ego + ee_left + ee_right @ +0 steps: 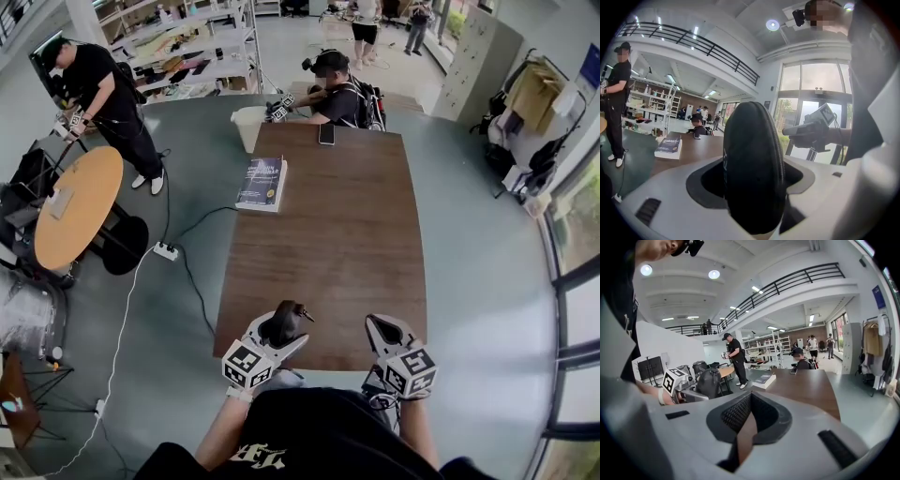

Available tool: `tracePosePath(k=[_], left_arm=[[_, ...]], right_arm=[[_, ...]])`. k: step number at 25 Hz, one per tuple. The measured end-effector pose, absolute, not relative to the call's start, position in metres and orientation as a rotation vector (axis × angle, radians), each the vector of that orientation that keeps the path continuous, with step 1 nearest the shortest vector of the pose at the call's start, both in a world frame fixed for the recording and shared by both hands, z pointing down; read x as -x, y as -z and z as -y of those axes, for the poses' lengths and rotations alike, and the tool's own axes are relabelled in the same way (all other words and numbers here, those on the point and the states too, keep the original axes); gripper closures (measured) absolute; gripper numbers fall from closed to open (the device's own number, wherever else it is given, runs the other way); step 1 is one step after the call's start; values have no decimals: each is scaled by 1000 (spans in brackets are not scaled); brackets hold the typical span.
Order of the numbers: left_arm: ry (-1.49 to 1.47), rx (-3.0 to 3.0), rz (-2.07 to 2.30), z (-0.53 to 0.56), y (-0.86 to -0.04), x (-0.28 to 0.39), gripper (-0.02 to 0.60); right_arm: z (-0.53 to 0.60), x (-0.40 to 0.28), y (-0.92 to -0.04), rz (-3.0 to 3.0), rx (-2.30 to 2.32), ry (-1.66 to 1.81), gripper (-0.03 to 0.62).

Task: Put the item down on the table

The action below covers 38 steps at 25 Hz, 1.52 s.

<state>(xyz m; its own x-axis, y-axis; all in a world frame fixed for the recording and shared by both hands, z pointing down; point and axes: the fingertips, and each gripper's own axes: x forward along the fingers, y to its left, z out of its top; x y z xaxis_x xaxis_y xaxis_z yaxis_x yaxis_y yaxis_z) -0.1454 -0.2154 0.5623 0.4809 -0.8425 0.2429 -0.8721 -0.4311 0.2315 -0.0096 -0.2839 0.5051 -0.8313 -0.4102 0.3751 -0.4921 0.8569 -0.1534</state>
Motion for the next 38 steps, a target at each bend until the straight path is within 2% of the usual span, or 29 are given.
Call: tracePosePath(k=[12,27,38], left_arm=[[-355,-2399,1293,240,-633,158,265],[-733,-2261,1175,262,-736,173,265],[-1188,-2227,1041,261,-810,167,265]], right_arm=[[290,20,-508,2678,-758,-370,608],[284,-9,-519,2604,-917,-427,608],[275,-28,-525,2544,-1014,-456,608]])
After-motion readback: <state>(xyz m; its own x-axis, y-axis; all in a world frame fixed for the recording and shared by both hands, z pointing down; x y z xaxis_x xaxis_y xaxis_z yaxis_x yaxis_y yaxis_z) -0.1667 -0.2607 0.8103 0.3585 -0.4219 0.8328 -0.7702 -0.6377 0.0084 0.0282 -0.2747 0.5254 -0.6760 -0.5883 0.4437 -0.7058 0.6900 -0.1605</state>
